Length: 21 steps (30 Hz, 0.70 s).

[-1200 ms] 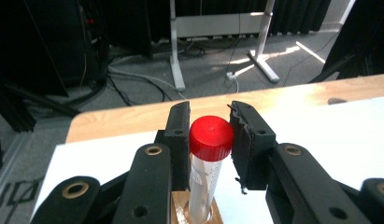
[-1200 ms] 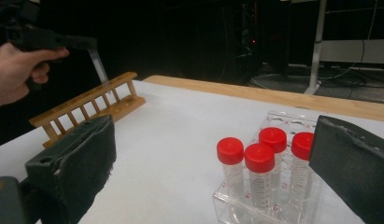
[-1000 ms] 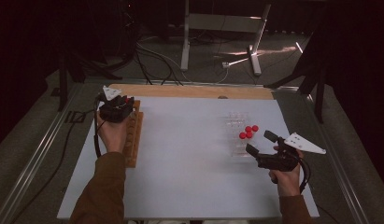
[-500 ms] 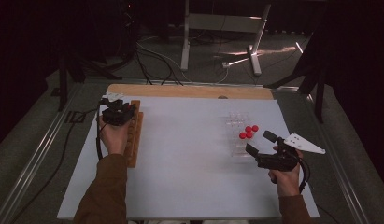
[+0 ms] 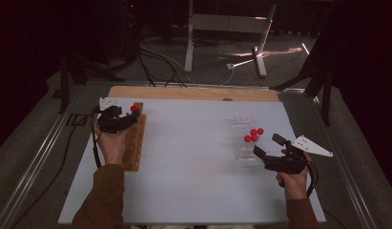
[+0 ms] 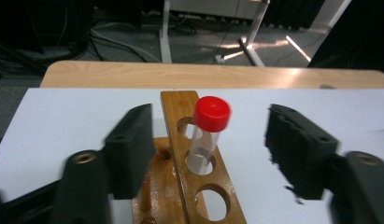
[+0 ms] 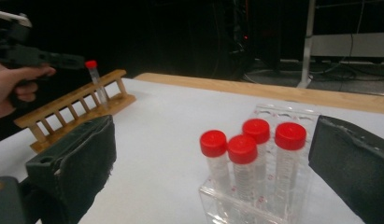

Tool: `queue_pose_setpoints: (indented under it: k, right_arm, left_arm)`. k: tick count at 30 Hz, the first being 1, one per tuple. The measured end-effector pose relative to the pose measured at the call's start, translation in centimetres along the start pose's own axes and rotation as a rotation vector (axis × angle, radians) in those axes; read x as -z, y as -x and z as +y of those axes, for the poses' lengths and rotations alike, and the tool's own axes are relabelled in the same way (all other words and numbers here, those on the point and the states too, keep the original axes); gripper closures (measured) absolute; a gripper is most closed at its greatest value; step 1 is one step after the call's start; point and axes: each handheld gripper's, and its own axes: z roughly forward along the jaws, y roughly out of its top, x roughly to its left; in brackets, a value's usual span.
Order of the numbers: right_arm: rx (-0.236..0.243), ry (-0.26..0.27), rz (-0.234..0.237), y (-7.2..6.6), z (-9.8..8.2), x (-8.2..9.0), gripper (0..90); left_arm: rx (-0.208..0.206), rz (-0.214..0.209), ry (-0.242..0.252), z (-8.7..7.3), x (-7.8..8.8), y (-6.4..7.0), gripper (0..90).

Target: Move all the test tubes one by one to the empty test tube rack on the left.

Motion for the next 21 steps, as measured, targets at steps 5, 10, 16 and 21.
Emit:
queue_pose_setpoints:
  k: [5, 10, 16, 21]
  right_arm:
    - [0.01, -0.016, -0.021, 0.2, -0.1, -0.2, 1.5]
    - [0.03, -0.005, -0.068, 0.6, -0.2, 0.0, 5.6]
    - [0.047, -0.021, -0.093, 0.8, 0.0, -0.2, 6.1]
    - [0.055, -0.048, -0.102, 1.2, -0.3, -0.6, 7.4]
  left_arm:
    - [0.01, -0.006, 0.04, 0.0, 1.2, 0.3, 16.2]
    - [-0.012, -0.051, 0.046, -0.3, 2.3, 0.8, 1.1]
    - [-0.03, -0.082, 0.07, -0.7, 3.6, 1.6, 0.6]
    - [-0.022, -0.108, 0.108, -1.4, 5.1, 2.0, 0.7]
